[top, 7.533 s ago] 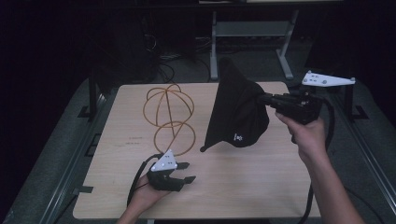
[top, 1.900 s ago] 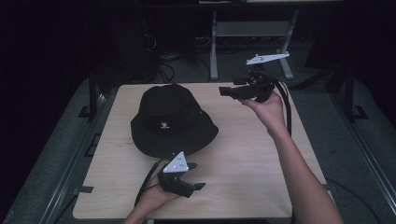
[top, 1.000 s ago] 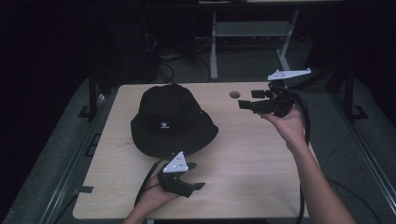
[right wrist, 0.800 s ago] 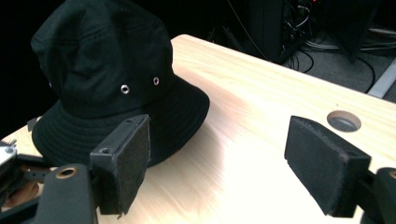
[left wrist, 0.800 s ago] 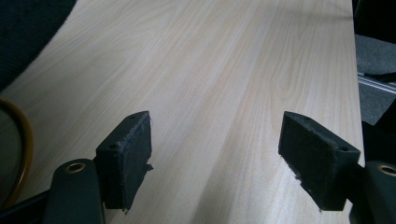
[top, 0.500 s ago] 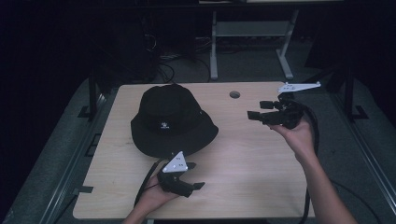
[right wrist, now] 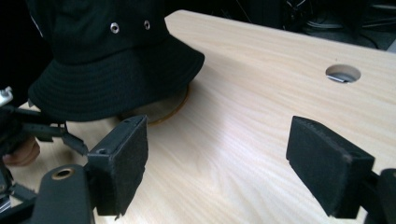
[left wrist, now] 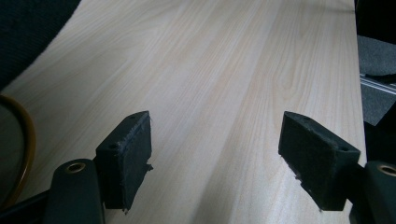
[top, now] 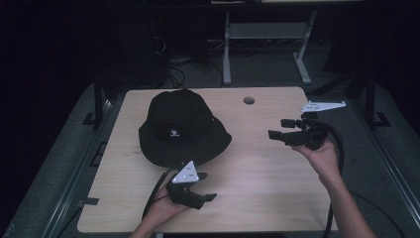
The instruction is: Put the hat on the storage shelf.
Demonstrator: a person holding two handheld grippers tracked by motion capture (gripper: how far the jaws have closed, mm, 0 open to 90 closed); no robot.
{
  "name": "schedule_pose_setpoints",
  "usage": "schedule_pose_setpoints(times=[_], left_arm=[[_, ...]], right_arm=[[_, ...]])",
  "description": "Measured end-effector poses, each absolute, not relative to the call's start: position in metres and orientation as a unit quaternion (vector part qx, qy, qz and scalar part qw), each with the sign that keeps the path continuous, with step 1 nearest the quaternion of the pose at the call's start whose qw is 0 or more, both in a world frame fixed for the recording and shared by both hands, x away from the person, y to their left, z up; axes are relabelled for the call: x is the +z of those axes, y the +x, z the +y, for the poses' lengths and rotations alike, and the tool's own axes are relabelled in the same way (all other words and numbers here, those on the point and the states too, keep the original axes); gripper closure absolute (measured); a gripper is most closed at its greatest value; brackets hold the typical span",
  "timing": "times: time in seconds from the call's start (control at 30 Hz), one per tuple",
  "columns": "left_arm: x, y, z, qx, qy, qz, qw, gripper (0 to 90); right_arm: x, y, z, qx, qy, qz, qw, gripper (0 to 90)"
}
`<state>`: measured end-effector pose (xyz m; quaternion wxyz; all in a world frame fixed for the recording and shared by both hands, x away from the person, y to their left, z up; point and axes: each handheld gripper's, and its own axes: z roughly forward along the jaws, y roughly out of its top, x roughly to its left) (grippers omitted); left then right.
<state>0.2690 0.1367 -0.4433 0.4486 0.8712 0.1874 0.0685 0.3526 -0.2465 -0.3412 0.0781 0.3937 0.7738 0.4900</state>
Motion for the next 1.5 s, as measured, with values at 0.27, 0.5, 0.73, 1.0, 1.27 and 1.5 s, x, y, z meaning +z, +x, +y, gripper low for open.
schedule_pose_setpoints(times=[0.27, 0.5, 0.73, 1.0, 1.27, 1.5], left_arm=[[-0.444, 0.269, 0.137, 0.069, 0.87, 0.188, 0.451, 25.2], [-0.444, 0.269, 0.137, 0.068, 0.87, 0.19, 0.45, 25.2], [-0.445, 0.269, 0.137, 0.068, 0.871, 0.189, 0.447, 25.2], [-0.445, 0.269, 0.138, 0.067, 0.871, 0.193, 0.447, 25.1], [-0.445, 0.269, 0.139, 0.067, 0.871, 0.192, 0.446, 25.1], [-0.445, 0.268, 0.139, 0.065, 0.871, 0.194, 0.446, 25.1]], right_arm=[[-0.359, 0.342, -0.258, 0.487, 0.406, 0.77, 0.071, 20.0], [-0.372, 0.329, -0.266, 0.483, 0.409, 0.771, 0.067, 19.9], [-0.389, 0.319, -0.278, 0.48, 0.423, 0.766, 0.059, 19.9], [-0.404, 0.311, -0.287, 0.488, 0.435, 0.755, 0.05, 19.8], [-0.419, 0.302, -0.291, 0.483, 0.441, 0.755, 0.046, 19.6], [-0.428, 0.291, -0.3, 0.486, 0.449, 0.749, 0.047, 19.6]])
